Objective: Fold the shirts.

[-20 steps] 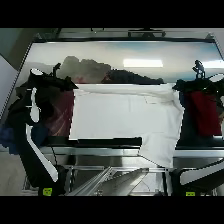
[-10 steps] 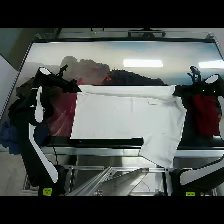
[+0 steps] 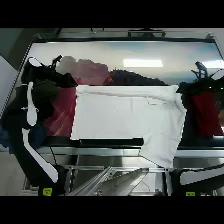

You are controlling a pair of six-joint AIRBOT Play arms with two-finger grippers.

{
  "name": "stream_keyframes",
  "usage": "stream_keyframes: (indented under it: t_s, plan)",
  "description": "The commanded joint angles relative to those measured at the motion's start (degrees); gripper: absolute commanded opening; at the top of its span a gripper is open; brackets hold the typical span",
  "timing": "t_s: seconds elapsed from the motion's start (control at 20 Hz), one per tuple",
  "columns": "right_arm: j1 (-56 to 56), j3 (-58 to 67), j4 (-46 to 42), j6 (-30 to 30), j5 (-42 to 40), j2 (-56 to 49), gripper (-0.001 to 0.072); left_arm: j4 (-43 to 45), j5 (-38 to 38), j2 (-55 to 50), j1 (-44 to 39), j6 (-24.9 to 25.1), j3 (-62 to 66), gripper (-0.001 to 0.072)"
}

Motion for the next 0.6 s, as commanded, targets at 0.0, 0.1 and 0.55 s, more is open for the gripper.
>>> stream_keyframes:
  t_s: [0.0, 0.1, 0.55]
  plan:
    - [-2.6, -0.3, -3.1, 3.7, 6.8, 7.5, 0.0348, 6.6, -5.5, 6.6, 2.3, -4.5, -3.4, 0.0282]
    - [-4.8, -4.8, -3.1, 3.4, 10.3, 12.5, 0.0347, 7.2, -5.3, 11.7, 4.4, -4.4, -13.1, 0.0283]
    - [-17.9, -25.1, -2.9, 4.0, 14.8, 31.6, 0.0349, 7.1, 8.9, 26.0, 6.3, 3.5, -61.6, 0.0281]
